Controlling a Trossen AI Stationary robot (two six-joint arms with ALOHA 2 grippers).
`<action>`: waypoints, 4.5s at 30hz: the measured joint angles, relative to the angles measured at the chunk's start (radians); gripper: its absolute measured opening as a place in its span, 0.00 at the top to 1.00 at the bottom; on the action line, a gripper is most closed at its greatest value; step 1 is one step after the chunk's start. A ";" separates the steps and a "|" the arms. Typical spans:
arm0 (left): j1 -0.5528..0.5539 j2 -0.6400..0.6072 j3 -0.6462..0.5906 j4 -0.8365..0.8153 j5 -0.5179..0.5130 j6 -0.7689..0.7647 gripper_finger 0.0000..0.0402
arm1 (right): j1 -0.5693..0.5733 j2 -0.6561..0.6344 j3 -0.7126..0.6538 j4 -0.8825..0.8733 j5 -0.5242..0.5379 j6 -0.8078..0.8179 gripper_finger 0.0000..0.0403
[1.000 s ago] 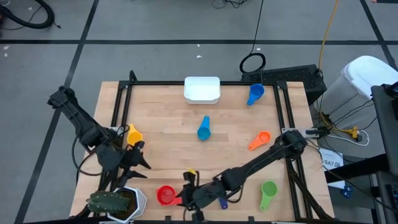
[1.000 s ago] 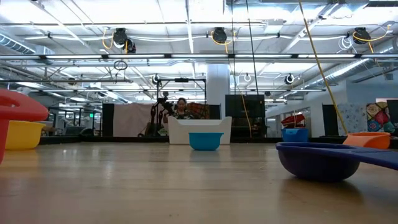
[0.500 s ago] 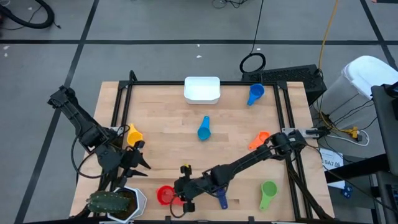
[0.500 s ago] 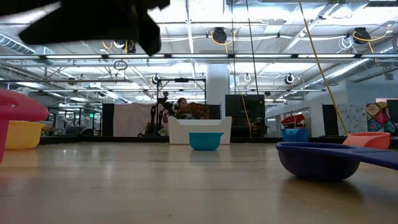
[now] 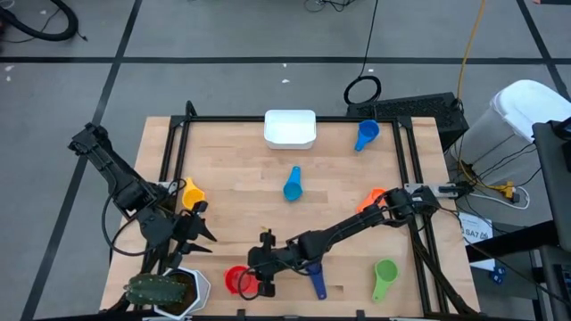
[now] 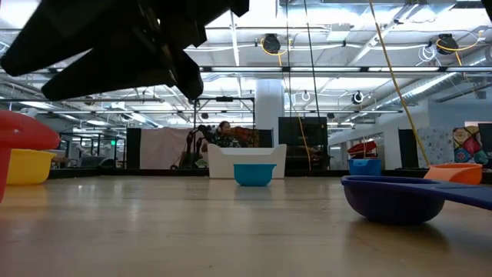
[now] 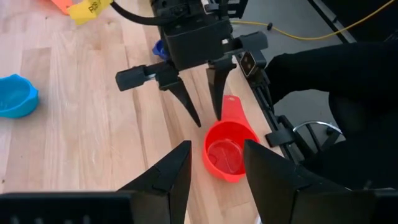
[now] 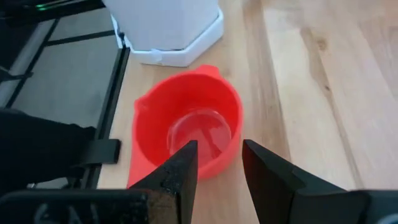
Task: Nest measuring cups in basket
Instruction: Move the blue measuring cup to the center of the table
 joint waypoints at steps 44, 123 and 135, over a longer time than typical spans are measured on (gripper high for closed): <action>-0.001 0.000 0.000 0.001 -0.018 -0.015 0.63 | 0.059 -0.010 -0.001 0.117 -0.135 0.043 0.70; -0.001 0.000 0.000 0.001 -0.018 -0.010 0.63 | -0.003 0.066 0.036 0.189 -0.118 -0.300 0.70; 0.000 0.000 0.000 0.001 -0.023 -0.018 0.63 | 0.021 0.066 0.051 0.124 -0.182 -0.445 0.65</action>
